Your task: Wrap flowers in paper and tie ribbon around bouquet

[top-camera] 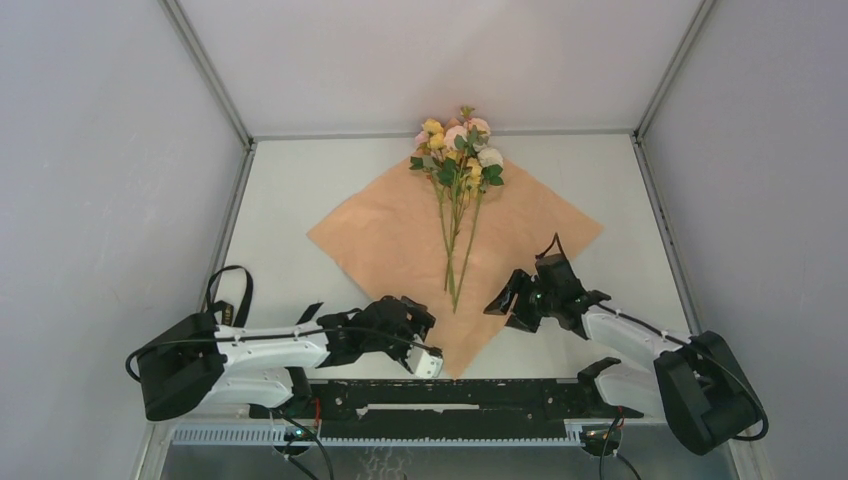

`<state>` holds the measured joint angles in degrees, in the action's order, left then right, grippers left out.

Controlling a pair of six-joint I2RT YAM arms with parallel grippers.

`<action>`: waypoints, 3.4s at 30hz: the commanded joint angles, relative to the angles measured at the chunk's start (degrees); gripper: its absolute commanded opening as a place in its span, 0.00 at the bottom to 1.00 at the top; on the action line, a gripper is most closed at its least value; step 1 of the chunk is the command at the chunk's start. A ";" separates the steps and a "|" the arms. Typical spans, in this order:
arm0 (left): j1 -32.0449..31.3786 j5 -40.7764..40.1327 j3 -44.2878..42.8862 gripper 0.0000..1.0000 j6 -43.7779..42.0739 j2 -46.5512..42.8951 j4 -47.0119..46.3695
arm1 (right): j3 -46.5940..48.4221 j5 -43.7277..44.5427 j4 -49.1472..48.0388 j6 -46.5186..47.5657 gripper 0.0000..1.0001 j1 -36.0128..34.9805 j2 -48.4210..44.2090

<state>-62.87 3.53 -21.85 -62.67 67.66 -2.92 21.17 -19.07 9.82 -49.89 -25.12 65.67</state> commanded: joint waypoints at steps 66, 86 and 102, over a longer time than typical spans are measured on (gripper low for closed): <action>-0.39 3.44 -21.97 0.00 23.19 5.87 15.38 | 27.42 1.73 19.85 17.08 0.33 0.61 3.07; 8.84 -0.23 -37.03 0.00 18.77 18.02 20.80 | 19.53 -5.05 7.63 19.43 0.11 4.62 28.78; 13.62 5.54 -44.60 0.00 15.48 28.74 24.50 | 19.25 -7.35 12.21 24.29 0.46 15.51 9.25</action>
<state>-50.30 6.13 -62.33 -46.00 96.16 20.88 40.03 -27.03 21.45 -28.73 -13.10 79.77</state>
